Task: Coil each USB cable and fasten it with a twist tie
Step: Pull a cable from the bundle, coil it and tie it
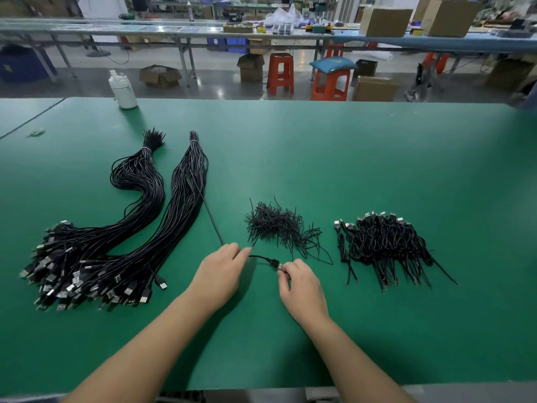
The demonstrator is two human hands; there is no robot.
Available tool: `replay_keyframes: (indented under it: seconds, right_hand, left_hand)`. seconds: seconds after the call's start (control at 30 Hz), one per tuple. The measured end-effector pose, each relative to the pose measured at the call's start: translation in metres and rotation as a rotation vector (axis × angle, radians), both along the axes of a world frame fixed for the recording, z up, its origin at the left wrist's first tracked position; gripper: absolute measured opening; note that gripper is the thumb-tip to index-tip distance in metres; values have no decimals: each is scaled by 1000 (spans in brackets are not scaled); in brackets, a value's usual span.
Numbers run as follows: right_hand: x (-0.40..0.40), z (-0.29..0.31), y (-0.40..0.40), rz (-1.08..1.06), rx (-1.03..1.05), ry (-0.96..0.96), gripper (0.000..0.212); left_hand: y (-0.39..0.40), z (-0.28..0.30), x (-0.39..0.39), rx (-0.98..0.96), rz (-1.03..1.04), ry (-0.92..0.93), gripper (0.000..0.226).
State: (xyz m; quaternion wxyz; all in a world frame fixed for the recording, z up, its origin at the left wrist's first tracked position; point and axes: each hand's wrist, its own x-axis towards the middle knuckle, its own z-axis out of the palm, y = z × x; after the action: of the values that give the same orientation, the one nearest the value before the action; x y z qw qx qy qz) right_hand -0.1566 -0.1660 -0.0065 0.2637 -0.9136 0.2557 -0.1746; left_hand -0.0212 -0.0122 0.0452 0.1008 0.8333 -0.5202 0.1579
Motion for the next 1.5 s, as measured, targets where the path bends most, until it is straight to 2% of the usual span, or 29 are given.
replay_keyframes:
  seconds: [0.07, 0.1, 0.17, 0.23, 0.33, 0.47, 0.63, 0.73, 0.8, 0.87, 0.97, 1.03, 1.17, 1.3, 1.4, 1.5]
  right_hand:
    - [0, 2, 1, -1, 7, 7, 20]
    - [-1, 3, 1, -1, 15, 6, 22]
    - [-2, 5, 1, 1, 49, -13, 25]
    - [-3, 7, 0, -4, 123, -54, 26]
    - [-6, 11, -2, -30, 269, -121, 28]
    - [-5, 18, -6, -70, 413, -135, 18]
    - [-12, 29, -7, -22, 602, -100, 13]
    - [-20, 37, -11, -13, 586, -56, 16]
    - [-24, 43, -14, -11, 655, -45, 19]
    - [-26, 53, -15, 0, 730, -66, 15]
    - [-27, 68, -14, 29, 592, -60, 10]
    - [-29, 80, -11, 103, 494, -43, 11]
    - [-33, 96, -7, 233, 419, -13, 14]
    - [-34, 104, -5, 312, 433, 12, 11]
    - [-34, 108, -3, 294, 479, -66, 12]
    - [-31, 110, 8, 126, 647, -229, 11]
  left_hand:
    - [-6, 0, -11, -71, 13, 56, 17]
    - [-9, -1, -16, -105, 43, 123, 12]
    - [-12, -7, -26, -98, 118, 288, 16]
    - [-14, -13, -34, -21, 144, 355, 21]
    - [-15, -16, -44, 121, 131, 365, 22]
    - [-16, -15, -52, 205, 110, 321, 21]
    - [-22, -9, -58, 187, 113, 289, 25]
    - [-21, -3, -60, 30, 80, 305, 24]
    - [-18, -1, -61, -108, 62, 317, 20]
    - [-17, 3, -61, -98, 66, 319, 23]
    - [-21, 5, -58, 158, 49, 365, 33]
    - [-23, 9, -57, 258, 29, 438, 35]
    - [-20, 14, -58, 252, -30, 573, 35]
    - [-16, 17, -59, 277, -155, 509, 40]
    - [-14, 24, -64, 190, -173, 591, 41]
    - [-13, 35, -68, -68, -182, 706, 49]
